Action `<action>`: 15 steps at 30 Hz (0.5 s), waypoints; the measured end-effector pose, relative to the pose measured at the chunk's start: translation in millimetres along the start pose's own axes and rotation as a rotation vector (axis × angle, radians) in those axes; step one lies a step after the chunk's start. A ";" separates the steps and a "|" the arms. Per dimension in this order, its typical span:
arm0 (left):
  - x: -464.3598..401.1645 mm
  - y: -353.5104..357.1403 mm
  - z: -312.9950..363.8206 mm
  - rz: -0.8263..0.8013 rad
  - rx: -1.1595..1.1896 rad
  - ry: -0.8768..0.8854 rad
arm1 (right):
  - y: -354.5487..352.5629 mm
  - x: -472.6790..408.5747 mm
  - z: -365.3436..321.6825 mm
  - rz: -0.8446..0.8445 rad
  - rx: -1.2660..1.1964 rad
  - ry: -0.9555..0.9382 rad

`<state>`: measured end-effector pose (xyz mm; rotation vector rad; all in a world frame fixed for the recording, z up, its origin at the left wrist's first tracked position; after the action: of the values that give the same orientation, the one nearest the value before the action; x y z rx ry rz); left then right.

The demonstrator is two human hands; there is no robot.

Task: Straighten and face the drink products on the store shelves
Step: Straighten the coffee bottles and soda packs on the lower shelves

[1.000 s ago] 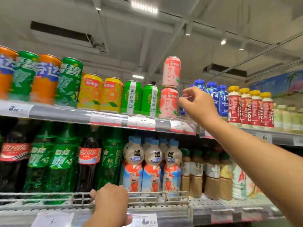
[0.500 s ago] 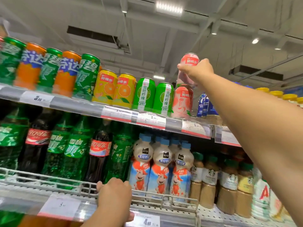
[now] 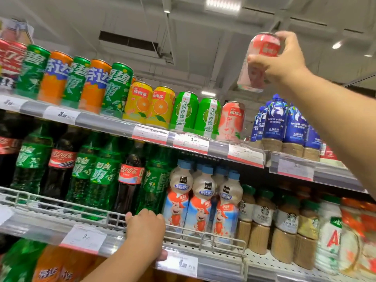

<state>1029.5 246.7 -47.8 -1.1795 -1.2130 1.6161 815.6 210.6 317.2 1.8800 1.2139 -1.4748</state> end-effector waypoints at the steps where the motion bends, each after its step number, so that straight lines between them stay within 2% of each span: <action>1: 0.7 -0.8 0.3 -0.003 -0.004 0.002 | -5.2 4.9 3.5 -0.024 -0.009 -0.005; 10: 3.6 -2.0 3.3 -0.020 0.009 -0.008 | -18.6 41.8 52.0 -0.184 0.128 0.045; 15: 1.9 -0.2 2.8 -0.006 0.009 -0.008 | -6.3 51.3 69.3 -0.182 0.156 0.077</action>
<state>1026.3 247.9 -47.7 -1.1635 -1.2115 1.6215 775.5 177.7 248.0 1.9879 1.3720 -1.6481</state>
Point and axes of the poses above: each hand's wrist, its own x-axis away from the middle knuckle, its own y-axis out of the palm, z = x × y, the point moved 1 cm from there along -x, towards the middle knuckle, and after that the axes turned 15 degrees about x, right-handed, at the moved point
